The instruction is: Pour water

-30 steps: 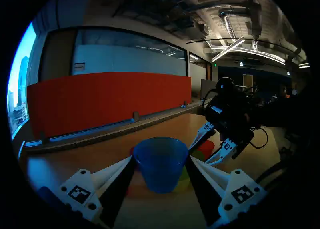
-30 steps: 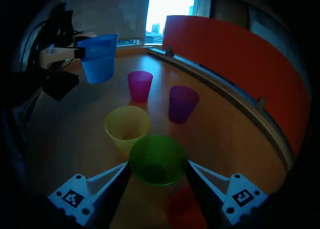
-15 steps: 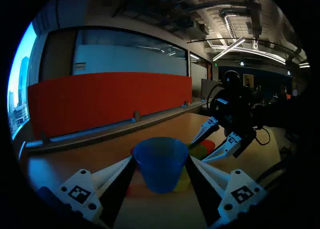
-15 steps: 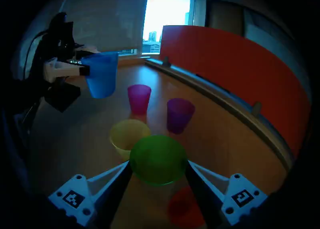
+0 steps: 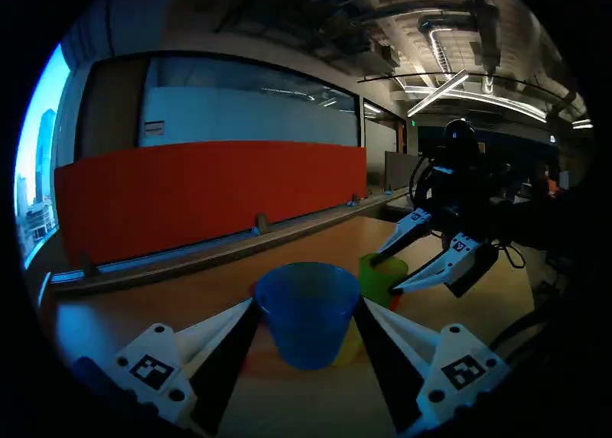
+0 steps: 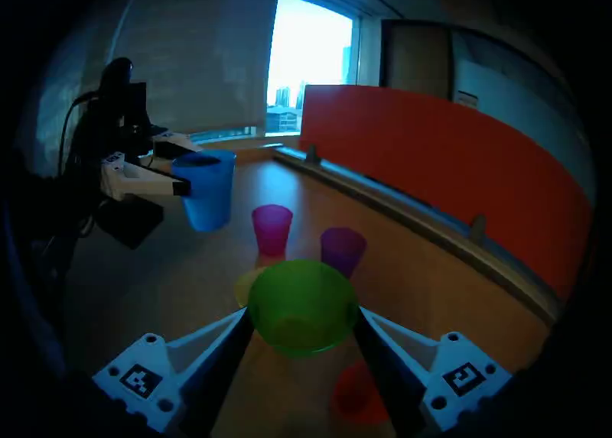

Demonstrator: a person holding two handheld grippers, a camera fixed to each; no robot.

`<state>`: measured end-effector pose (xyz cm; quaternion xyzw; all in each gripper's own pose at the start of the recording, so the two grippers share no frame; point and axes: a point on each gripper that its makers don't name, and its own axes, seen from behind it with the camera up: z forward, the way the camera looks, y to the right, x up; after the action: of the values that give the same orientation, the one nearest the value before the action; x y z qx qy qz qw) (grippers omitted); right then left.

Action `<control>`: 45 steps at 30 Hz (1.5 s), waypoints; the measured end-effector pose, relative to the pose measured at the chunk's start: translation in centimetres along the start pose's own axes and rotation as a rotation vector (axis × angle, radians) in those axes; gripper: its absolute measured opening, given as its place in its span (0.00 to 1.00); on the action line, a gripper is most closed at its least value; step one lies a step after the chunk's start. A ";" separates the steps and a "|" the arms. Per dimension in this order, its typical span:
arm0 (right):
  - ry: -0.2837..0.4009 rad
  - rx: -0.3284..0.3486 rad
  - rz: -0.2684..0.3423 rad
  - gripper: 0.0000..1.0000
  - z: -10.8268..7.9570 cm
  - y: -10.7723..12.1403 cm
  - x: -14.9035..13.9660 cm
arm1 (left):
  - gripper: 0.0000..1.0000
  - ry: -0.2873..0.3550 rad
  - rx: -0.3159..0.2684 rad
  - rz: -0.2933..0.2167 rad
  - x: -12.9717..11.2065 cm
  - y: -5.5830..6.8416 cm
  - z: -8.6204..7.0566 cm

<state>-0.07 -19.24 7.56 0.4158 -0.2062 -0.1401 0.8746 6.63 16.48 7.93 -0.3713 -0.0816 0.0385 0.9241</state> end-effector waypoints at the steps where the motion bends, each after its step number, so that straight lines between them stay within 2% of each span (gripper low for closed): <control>1: 0.007 -0.001 0.000 0.92 -0.2 -0.1 0.3 | 0.85 0.001 0.001 0.001 0.1 0.1 -0.1; 18: 0.154 -0.006 0.014 0.92 -3.9 -3.4 5.4 | 0.85 0.026 0.007 0.013 1.4 1.2 -2.0; 26: 0.209 -0.016 0.014 0.92 -4.7 -4.6 6.9 | 0.85 0.027 0.005 0.015 1.6 1.6 -2.6; 36: 0.334 -0.029 0.046 0.92 -5.6 -5.1 9.6 | 0.85 0.033 0.002 0.009 1.8 1.9 -3.1; 45: 0.389 -0.033 0.037 0.92 -5.7 -5.9 10.9 | 0.85 0.033 -0.011 0.011 2.0 2.5 -3.4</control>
<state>11.75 -23.63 2.31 0.4169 -0.0386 -0.0446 0.9070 9.18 16.22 4.04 -0.3774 -0.0643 0.0369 0.9231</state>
